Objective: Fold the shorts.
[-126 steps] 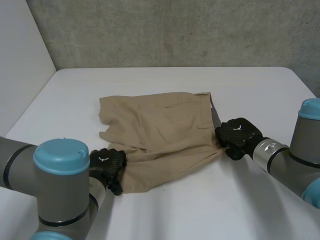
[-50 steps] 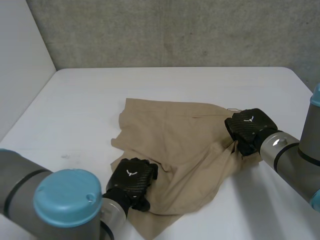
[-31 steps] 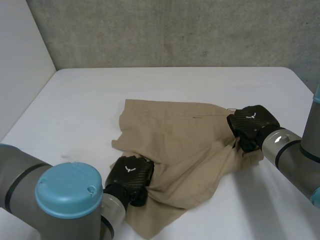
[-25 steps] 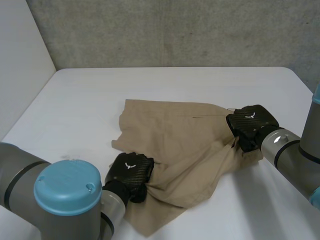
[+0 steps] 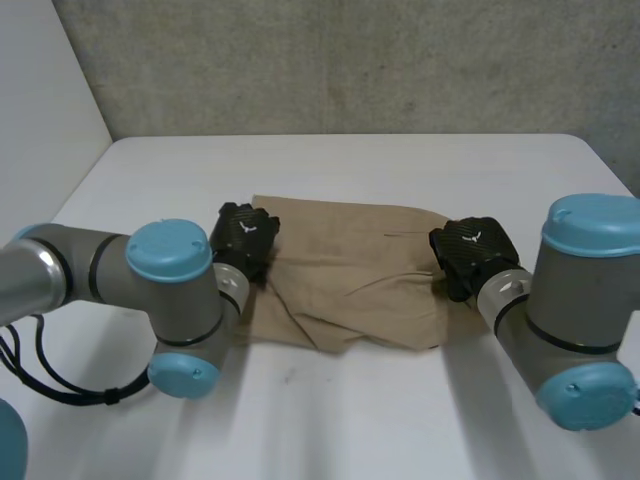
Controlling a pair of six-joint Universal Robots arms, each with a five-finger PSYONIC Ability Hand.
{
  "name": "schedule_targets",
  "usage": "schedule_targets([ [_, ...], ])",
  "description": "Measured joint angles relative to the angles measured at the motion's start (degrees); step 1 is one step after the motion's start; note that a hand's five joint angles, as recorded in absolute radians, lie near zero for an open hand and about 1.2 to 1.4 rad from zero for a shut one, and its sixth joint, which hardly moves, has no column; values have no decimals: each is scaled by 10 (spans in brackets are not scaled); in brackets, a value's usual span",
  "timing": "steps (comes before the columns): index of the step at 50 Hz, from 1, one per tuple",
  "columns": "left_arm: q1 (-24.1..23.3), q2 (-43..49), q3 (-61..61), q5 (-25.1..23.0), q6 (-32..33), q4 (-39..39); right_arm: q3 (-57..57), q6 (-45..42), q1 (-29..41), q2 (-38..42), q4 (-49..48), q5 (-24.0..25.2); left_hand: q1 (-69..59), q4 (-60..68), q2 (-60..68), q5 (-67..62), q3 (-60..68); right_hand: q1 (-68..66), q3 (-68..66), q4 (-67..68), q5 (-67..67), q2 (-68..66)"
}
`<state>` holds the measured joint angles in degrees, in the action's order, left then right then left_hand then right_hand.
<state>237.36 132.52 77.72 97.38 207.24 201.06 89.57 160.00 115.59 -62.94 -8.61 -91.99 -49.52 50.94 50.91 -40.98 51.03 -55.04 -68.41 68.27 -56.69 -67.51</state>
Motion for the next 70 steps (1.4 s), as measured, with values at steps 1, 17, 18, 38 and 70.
schedule_targets([
  [1, -2, -2, 3, 0, -1, -1, -4, -2, 1, 7, -3, -7, 0, 0, 0, 0, 0, 0, 0, 0, 0, 0],
  [17, -14, -252, 206, 1, -132, -27, -22, -24, 0, 42, -10, -37, 92, -111, -110, 111, -108, -2, 0, 0, 0, 0],
  [18, -15, -265, 218, 1, -143, -30, -22, -23, 0, 42, -10, -36, 91, -110, -108, 110, -107, -2, 0, 0, 0, 0],
  [38, -28, -269, 311, 1, -250, -133, -16, -22, 2, 36, -7, -33, 69, -83, -83, 87, -85, -2, 0, 0, 0, 0],
  [70, 16, -196, 284, 2, -240, -31, -4, -23, 16, 35, -11, -27, 75, -92, -90, 94, -91, -2, 0, 0, 0, 0],
])
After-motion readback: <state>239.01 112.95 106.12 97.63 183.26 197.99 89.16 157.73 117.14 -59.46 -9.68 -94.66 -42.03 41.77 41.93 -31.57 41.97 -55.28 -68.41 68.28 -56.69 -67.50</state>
